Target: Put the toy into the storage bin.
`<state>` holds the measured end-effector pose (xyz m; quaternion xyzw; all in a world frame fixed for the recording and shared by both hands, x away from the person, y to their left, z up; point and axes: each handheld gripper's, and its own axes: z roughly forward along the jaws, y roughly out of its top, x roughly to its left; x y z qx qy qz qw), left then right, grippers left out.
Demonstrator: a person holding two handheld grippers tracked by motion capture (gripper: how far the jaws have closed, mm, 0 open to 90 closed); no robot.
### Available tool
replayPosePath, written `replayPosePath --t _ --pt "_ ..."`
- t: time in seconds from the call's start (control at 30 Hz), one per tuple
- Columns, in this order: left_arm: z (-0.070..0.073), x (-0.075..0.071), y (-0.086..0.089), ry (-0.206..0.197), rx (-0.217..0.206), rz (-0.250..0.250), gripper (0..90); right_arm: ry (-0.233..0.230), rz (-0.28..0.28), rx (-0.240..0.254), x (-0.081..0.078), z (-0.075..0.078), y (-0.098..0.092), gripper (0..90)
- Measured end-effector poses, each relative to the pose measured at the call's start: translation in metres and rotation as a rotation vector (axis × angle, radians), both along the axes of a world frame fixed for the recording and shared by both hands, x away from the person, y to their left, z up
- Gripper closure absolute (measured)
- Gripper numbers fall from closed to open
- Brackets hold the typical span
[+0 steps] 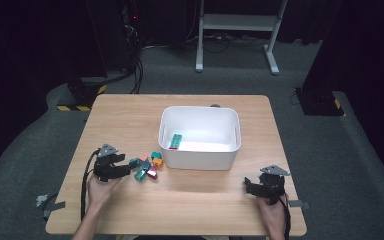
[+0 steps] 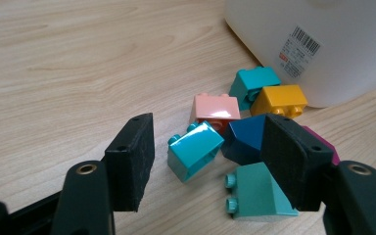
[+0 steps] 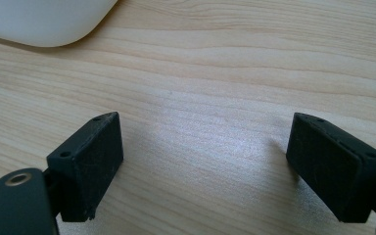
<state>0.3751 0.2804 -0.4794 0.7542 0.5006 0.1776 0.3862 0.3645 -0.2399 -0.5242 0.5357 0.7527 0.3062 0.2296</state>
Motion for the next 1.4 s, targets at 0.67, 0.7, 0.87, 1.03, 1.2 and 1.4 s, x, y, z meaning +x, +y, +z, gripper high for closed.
replayPosePath --t 0.67,0.7,0.87,1.03,1.2,1.4 --pt "-0.023 0.01 -0.002 0.027 0.015 0.013 41.1 -0.001 0.001 0.0 0.0 0.0 0.0 13.4" --pt "-0.024 0.011 -0.002 0.03 0.013 0.015 41.3 -0.001 0.001 -0.001 0.0 0.0 0.0 13.4" --pt "-0.026 0.013 -0.003 0.03 0.015 0.018 42.1 0.0 0.0 0.0 0.0 0.0 0.0 13.4" --pt "-0.029 0.015 -0.003 0.035 0.011 0.025 43.0 0.0 0.0 0.0 0.0 0.0 0.0 13.4" --pt "-0.032 0.017 -0.003 0.04 0.007 0.028 43.8 -0.001 0.001 -0.001 0.0 0.0 0.0 13.4" --pt "-0.034 0.018 -0.003 0.042 0.008 0.032 46.3 -0.001 0.001 -0.001 0.0 0.0 0.0 13.5"
